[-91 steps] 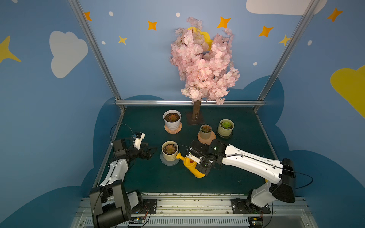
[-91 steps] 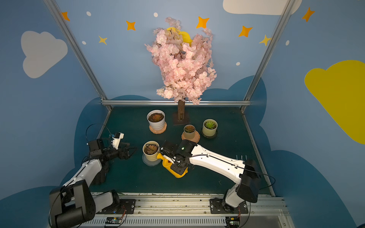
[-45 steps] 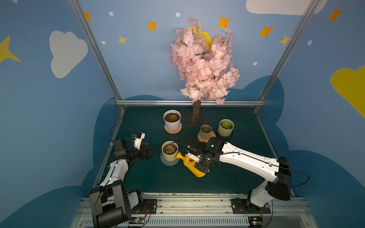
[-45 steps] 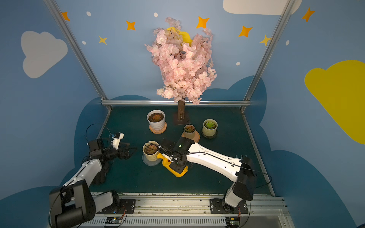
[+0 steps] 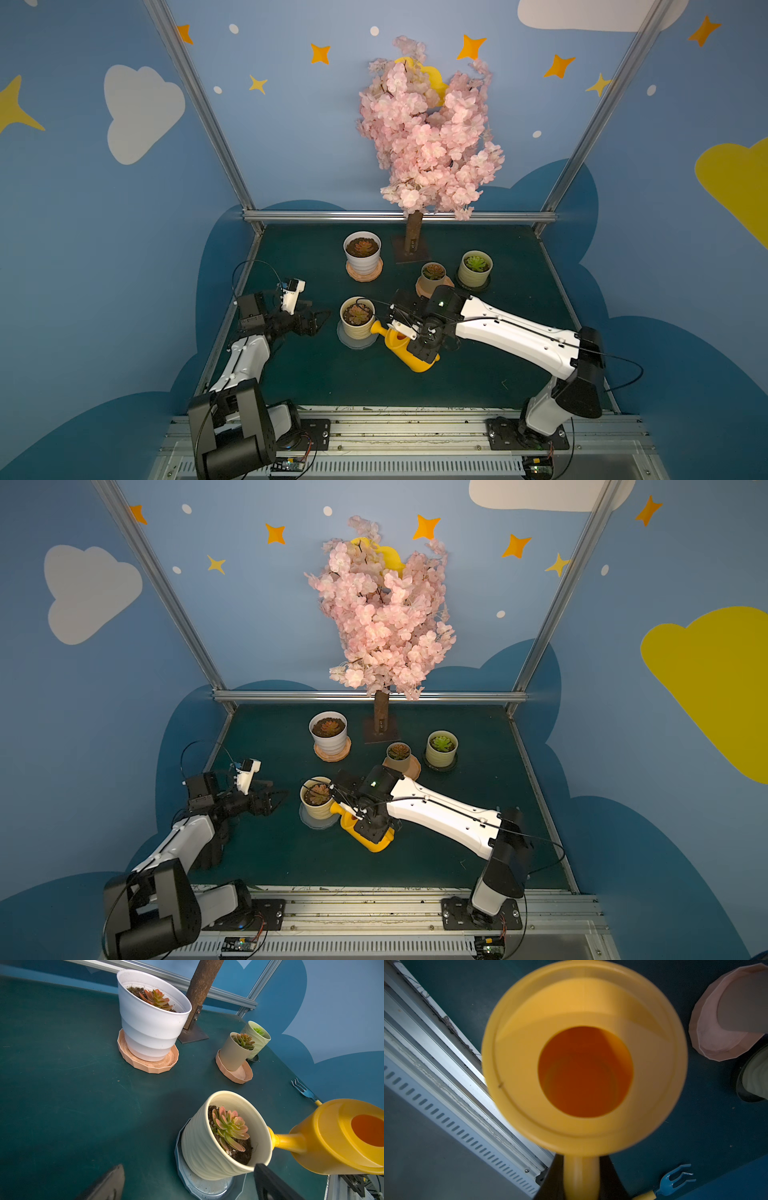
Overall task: Water the succulent around the soil edge
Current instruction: Water the soil of the potted plant with water.
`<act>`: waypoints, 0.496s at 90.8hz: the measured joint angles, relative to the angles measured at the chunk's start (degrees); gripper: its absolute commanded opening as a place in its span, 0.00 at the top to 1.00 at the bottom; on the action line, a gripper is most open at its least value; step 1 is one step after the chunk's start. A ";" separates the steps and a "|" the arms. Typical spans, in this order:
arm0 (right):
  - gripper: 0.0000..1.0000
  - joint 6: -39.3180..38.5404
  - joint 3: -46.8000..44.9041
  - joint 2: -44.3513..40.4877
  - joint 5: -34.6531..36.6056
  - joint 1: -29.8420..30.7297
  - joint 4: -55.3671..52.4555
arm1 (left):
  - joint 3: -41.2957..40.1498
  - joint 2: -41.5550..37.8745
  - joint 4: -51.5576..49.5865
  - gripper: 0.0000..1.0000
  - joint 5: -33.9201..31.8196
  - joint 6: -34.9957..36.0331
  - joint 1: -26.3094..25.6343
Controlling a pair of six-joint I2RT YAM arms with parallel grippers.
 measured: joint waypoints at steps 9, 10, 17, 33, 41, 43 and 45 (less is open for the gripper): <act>1.00 0.00 0.00 0.07 0.07 0.00 -0.20 | 0.00 -0.02 0.00 0.00 0.00 0.00 0.00; 1.00 0.00 0.02 0.07 0.07 0.00 -0.22 | 0.00 -0.02 0.00 0.00 0.00 -0.02 0.00; 1.00 0.00 0.04 0.11 0.07 0.00 -0.37 | 0.00 -0.04 0.00 0.00 0.00 0.00 0.00; 1.00 -0.02 0.85 0.22 0.09 0.00 -0.68 | 0.00 -0.04 0.00 0.00 -0.02 -0.02 0.00; 1.00 -0.02 0.92 0.28 0.07 0.00 -0.72 | 0.00 -0.04 0.00 0.00 -0.02 -0.02 0.00; 1.00 -0.04 0.92 0.35 0.07 0.00 -0.72 | 0.00 -0.04 0.02 0.00 -0.02 -0.02 0.00; 1.00 -0.04 0.92 0.39 0.04 0.00 -0.72 | 0.00 -0.04 0.00 0.00 -0.02 -0.02 0.00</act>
